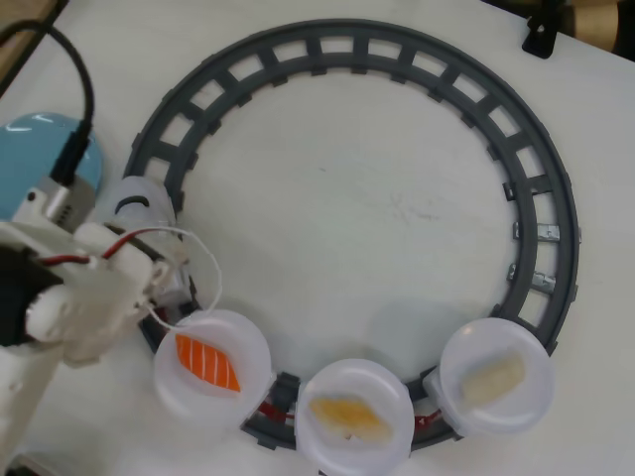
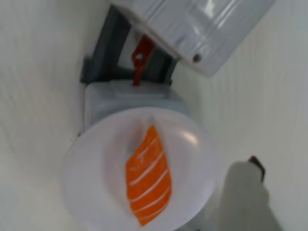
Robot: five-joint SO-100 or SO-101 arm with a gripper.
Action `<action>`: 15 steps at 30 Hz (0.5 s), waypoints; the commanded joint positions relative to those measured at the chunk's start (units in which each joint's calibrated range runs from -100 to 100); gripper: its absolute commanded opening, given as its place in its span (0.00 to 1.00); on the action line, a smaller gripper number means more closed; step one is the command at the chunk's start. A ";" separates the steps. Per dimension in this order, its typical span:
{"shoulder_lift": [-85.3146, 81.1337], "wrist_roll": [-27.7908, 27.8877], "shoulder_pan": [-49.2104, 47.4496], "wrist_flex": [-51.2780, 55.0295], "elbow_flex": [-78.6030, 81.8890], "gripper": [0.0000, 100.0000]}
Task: Pick up the sushi from the Shinkansen and put it on the blue dish
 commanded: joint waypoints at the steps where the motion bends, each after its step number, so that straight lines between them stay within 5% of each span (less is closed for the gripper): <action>1: -0.06 0.03 2.71 1.59 -2.68 0.20; 15: -0.06 0.71 3.15 1.33 7.69 0.20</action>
